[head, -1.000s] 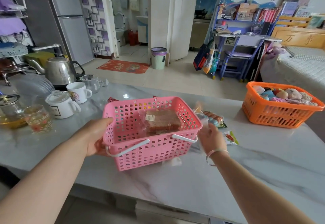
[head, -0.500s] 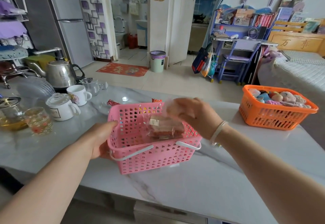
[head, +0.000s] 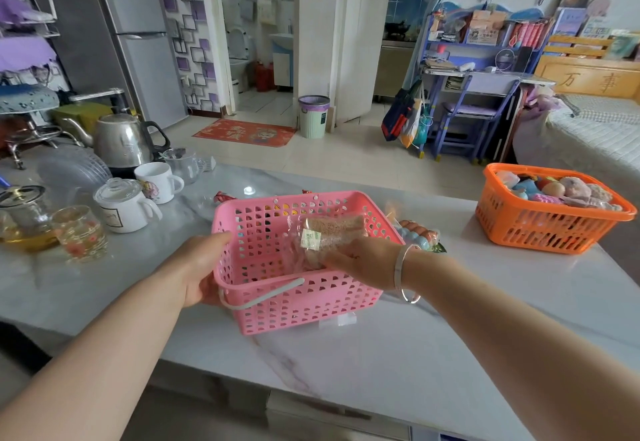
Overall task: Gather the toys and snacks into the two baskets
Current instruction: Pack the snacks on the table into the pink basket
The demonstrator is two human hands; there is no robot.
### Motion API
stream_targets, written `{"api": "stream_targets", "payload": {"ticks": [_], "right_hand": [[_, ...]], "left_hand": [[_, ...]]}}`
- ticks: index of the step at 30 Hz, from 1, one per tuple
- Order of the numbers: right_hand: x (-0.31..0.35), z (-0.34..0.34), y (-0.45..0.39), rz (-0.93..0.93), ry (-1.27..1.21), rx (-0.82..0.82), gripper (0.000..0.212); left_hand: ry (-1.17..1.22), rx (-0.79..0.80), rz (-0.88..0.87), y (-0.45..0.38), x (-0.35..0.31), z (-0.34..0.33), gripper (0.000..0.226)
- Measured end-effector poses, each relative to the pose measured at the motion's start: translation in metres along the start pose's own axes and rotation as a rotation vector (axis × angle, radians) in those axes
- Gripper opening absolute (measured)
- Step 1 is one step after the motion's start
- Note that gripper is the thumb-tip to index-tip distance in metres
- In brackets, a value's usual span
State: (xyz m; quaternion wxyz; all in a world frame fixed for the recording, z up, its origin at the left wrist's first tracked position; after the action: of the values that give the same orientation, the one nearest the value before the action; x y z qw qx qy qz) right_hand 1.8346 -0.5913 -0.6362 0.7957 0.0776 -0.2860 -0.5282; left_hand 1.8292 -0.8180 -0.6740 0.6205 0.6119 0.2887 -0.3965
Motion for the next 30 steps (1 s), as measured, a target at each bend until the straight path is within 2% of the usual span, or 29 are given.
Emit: {"api": "stream_targets", "payload": {"ticks": [5, 7, 9, 11, 13, 15, 17, 20, 22, 25, 28, 30], "right_hand": [[0.011, 0.031, 0.009, 0.093, -0.130, -0.191, 0.050], [-0.002, 0.054, 0.012, 0.117, -0.295, -0.406, 0.043], [-0.036, 0.077, 0.016, 0.089, -0.510, -0.721, 0.032], [-0.078, 0.079, 0.017, -0.077, -0.554, -0.931, 0.023], [-0.108, 0.058, 0.000, -0.295, -0.445, -0.848, 0.024], [-0.122, 0.019, -0.024, -0.407, -0.390, -0.644, 0.033], [-0.118, -0.025, -0.046, -0.401, -0.412, -0.452, 0.039], [-0.100, -0.075, -0.075, -0.380, -0.389, -0.278, 0.055], [-0.092, -0.095, -0.095, -0.369, -0.392, -0.217, 0.058], [-0.081, -0.108, -0.111, -0.359, -0.199, -0.157, 0.053], [-0.084, -0.106, -0.109, -0.394, -0.203, -0.229, 0.039], [-0.091, -0.104, -0.108, -0.403, -0.241, -0.267, 0.040]], "left_hand": [[0.038, -0.013, -0.009, 0.001, -0.007, 0.004, 0.031], [0.050, -0.024, -0.026, 0.001, -0.013, 0.009, 0.028], [0.070, -0.044, -0.039, -0.001, -0.018, 0.017, 0.025], [0.092, -0.064, -0.055, -0.004, -0.021, 0.026, 0.026], [0.113, -0.087, -0.060, -0.009, -0.023, 0.036, 0.029], [0.134, -0.100, -0.055, -0.013, -0.021, 0.043, 0.031], [0.140, -0.108, -0.050, -0.016, -0.019, 0.048, 0.032], [0.147, -0.116, -0.038, -0.022, -0.015, 0.050, 0.032], [0.148, -0.114, -0.031, -0.024, -0.012, 0.049, 0.032], [0.147, -0.115, -0.019, -0.028, -0.007, 0.051, 0.032], [0.144, -0.123, -0.023, -0.030, -0.002, 0.054, 0.029], [0.148, -0.119, -0.024, -0.031, 0.000, 0.058, 0.028]]}}
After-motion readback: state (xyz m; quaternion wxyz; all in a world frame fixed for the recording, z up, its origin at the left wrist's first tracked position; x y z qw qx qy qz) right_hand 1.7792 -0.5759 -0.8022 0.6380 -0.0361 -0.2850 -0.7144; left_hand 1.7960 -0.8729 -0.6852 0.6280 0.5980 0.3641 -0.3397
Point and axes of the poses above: each hand's wrist, its own y-axis away from the middle knuckle, its own z-axis out of the back of the hand, x = y × z, the point moved 7 cm from there along -y, towards the middle knuckle, and after that the axes turned 13 degrees about x, right-handed, at the moved point
